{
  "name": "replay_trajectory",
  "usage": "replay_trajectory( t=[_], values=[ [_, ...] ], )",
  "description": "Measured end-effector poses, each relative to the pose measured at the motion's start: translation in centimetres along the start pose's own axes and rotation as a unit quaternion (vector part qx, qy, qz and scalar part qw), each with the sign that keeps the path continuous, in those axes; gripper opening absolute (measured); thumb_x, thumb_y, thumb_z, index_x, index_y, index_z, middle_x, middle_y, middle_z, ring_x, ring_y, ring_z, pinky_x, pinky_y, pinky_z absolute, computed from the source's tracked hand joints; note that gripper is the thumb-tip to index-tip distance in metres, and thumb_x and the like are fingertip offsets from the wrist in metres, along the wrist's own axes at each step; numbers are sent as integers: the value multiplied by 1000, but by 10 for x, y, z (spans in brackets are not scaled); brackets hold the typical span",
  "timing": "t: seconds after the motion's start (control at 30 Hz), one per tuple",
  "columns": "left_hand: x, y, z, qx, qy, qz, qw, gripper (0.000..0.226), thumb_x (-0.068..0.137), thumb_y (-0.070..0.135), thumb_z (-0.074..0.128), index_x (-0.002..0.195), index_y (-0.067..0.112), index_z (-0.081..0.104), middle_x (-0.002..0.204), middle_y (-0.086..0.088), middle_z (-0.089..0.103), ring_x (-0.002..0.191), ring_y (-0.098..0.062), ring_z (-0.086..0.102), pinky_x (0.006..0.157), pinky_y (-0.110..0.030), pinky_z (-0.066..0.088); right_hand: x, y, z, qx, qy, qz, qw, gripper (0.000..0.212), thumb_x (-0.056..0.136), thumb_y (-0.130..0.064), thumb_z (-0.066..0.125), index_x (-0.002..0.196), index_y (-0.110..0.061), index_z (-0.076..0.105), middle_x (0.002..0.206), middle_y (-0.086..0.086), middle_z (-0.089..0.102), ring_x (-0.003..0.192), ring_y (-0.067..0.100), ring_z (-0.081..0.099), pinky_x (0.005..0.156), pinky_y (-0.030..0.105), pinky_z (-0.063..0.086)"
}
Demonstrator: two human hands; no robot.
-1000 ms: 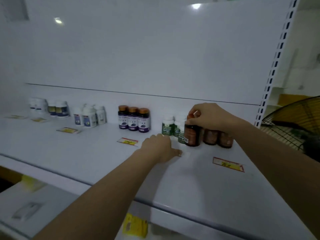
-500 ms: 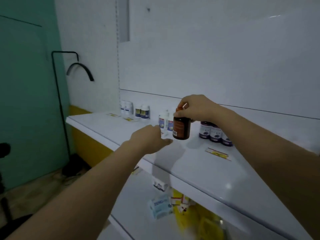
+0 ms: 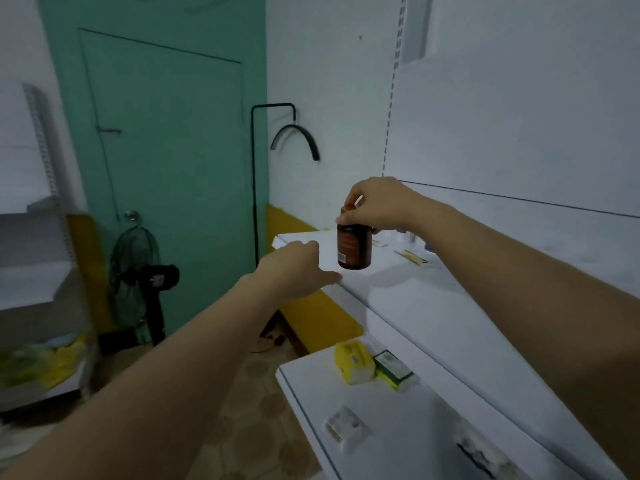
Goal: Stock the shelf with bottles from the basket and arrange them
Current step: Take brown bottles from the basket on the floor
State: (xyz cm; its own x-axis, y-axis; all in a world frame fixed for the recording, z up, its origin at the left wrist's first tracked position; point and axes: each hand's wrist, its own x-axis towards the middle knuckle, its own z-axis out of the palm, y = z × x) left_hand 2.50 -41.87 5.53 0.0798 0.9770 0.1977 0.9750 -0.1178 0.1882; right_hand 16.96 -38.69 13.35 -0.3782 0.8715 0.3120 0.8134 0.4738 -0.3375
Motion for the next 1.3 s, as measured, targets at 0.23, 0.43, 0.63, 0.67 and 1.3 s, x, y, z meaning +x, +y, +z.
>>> replay_trajectory(
  t=[0.23, 0.43, 0.63, 0.67, 1.3],
  values=[
    [83, -125, 3, 17, -25, -120, 992, 60, 86, 54, 55, 126, 11, 44, 123, -8, 54, 106, -26, 55, 81, -35, 46, 155, -43, 68, 40, -44, -80, 995, 36, 83, -32, 69, 105, -3, 67, 104, 15, 66, 91, 27, 64, 79, 39, 58],
    [156, -233, 17, 47, -48, -164, 984, 60, 87, 55, 54, 126, 10, 43, 116, -9, 56, 103, -26, 55, 80, -36, 48, 276, -79, 154, 23, -93, -114, 989, 38, 84, -35, 69, 108, -6, 66, 104, 11, 66, 91, 25, 64, 82, 41, 56],
    [238, -343, 33, 62, -70, -155, 983, 57, 88, 54, 52, 122, 10, 44, 115, -9, 54, 103, -28, 54, 80, -38, 48, 386, -99, 230, 42, -105, -95, 989, 38, 85, -33, 69, 112, -7, 63, 106, 9, 61, 94, 23, 60, 85, 38, 55],
    [252, -358, 36, 61, -78, -152, 983, 56, 88, 54, 52, 121, 10, 44, 115, -9, 54, 103, -27, 54, 79, -37, 47, 405, -100, 239, 41, -105, -89, 990, 38, 85, -33, 69, 112, -7, 63, 106, 8, 61, 93, 22, 59, 84, 37, 55],
    [578, -513, 148, 36, -156, -66, 985, 52, 88, 55, 52, 118, 13, 45, 114, -8, 52, 106, -26, 52, 78, -36, 44, 721, 21, 394, -13, -149, 51, 987, 38, 86, -34, 67, 110, -5, 64, 109, 12, 64, 94, 23, 57, 69, 28, 45]
  ],
)
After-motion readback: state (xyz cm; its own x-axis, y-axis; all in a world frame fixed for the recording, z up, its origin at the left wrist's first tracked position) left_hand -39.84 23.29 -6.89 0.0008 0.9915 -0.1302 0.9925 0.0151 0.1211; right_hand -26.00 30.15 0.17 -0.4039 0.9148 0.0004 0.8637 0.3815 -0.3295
